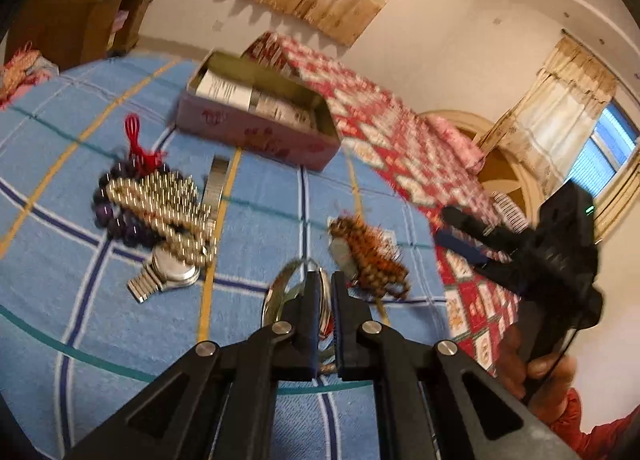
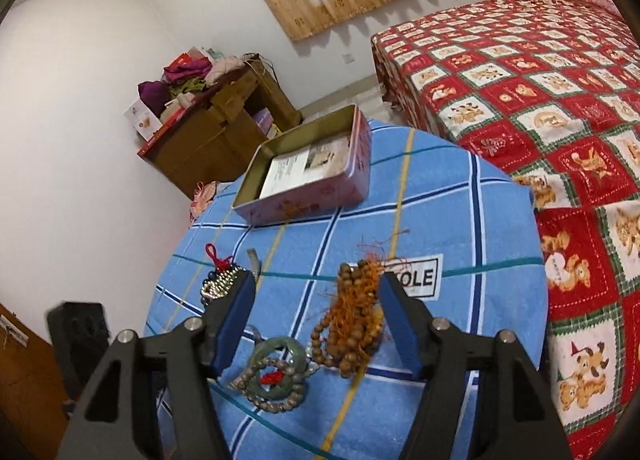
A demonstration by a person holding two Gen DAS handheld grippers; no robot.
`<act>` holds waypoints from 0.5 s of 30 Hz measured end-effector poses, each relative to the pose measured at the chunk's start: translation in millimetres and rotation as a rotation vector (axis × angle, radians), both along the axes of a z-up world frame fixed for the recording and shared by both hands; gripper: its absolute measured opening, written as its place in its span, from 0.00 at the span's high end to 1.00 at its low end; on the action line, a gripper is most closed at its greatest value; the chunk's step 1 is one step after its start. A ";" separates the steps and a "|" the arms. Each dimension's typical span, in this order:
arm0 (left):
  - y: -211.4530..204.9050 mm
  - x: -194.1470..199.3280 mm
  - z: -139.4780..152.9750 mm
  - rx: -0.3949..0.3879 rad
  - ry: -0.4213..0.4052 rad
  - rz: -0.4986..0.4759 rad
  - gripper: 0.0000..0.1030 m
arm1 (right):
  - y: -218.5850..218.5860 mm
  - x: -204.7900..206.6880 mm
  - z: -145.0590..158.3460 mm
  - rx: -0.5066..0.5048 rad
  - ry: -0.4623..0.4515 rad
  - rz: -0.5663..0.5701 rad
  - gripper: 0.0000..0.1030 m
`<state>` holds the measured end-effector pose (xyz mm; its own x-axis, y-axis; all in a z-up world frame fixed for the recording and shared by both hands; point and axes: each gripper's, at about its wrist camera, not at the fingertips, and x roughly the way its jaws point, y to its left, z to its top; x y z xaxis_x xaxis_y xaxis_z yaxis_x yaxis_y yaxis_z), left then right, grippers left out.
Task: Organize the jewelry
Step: 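Lower the green jade bangle onto the cloth and open the left tool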
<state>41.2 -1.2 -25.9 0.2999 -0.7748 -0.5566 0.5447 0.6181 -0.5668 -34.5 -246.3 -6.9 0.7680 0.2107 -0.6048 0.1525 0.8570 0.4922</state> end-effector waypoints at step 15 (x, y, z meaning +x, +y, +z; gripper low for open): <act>-13.3 -8.3 -9.7 0.173 -0.029 -0.008 0.29 | 17.5 -5.5 -17.3 -0.008 0.040 0.069 0.38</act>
<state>32.9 -14.4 -35.6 0.3124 -0.6708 -0.6727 0.5646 0.7006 -0.4364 -40.0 -228.8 -24.2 0.7269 0.2574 -0.6367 0.1122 0.8701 0.4799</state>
